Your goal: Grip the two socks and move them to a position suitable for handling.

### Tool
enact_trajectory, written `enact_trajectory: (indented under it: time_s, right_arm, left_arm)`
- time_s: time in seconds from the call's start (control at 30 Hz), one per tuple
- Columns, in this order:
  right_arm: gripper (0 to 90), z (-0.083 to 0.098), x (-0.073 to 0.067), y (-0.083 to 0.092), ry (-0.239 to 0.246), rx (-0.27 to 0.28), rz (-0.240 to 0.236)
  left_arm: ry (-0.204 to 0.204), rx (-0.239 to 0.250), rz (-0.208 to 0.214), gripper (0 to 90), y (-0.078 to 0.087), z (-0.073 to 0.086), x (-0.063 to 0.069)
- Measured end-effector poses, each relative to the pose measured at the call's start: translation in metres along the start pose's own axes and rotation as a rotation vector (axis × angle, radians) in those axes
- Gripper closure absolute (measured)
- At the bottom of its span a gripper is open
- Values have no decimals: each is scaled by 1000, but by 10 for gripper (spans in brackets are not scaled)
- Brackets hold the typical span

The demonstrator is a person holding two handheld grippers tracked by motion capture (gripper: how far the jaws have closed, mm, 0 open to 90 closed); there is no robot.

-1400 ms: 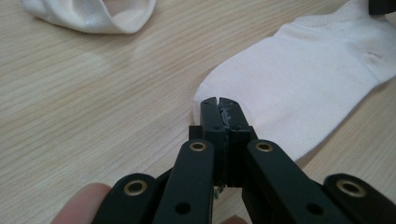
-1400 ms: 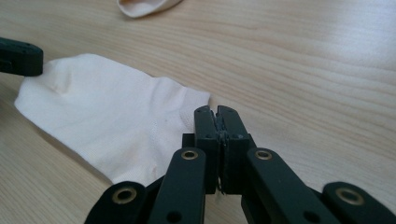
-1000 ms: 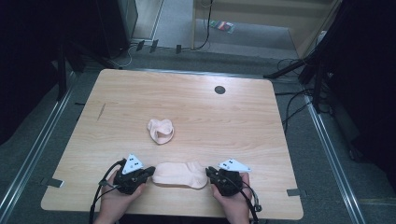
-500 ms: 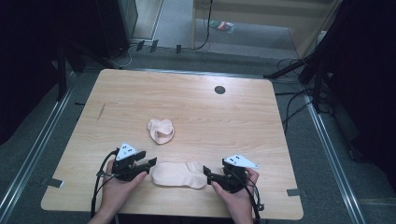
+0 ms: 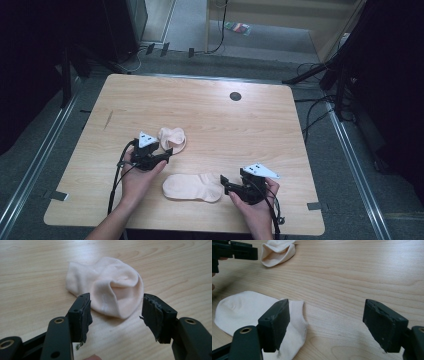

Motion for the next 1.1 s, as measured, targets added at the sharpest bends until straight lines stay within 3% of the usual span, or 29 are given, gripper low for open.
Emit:
enact_trajectory:
  time_s: [0.27, 0.37, 0.4, 0.6, 0.63, 0.67, 0.73, 0.83, 0.87, 0.9, 0.97, 1.1]
  right_arm:
    - [223, -1, 0, 1, 0, 4, 4]
    - [224, -1, 0, 0, -5, 1, 4]
    - [224, -1, 0, -1, -2, 3, 4]
    - [227, -1, 0, -1, 0, -1, 3]
    - [227, 0, 0, -1, 0, -4, 2]
    - [229, 0, 0, -2, 2, -5, 1]
    - [229, 0, 0, -2, 2, -6, 0]
    - [234, 1, 0, -3, -3, -13, 5]
    - [234, 1, 0, -3, -3, -13, 5]
    - [237, 1, 0, -4, -2, -19, 9]
    - [240, 1, -1, -5, -3, -19, 7]
    - [254, 1, 0, -3, -8, -12, 9]
  left_arm:
    - [70, 35, -1, 368, -10, -15, -7]
    - [82, 6, -15, 298, -16, -18, -11]
    - [75, -32, -35, 286, -24, -20, -12]
    - [45, -103, -78, 337, -39, -16, -14]
    - [36, -114, -94, 364, -41, -15, -14]
    - [5, -116, -122, 446, -43, -13, -12]
    - [0, -119, -125, 531, -43, -13, -11]
    - [-12, -116, -120, 735, -43, -14, -10]
    - [-20, -108, -122, 735, -44, -14, -9]
    - [-30, -99, -120, 821, -45, -14, -9]
    - [-27, -91, -101, 840, -44, -14, -8]
    - [-29, -31, -57, 849, -33, -17, -2]
Point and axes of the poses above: each handheld gripper's, and its own axes: y roughly backward along the jaws, z roughly out of its underside, x roughly to its right, the point moved 3 cm from there along -y, roughly forward along the jaws, and after that the axes turned 3 degrees about z, right-handed, at the moved point
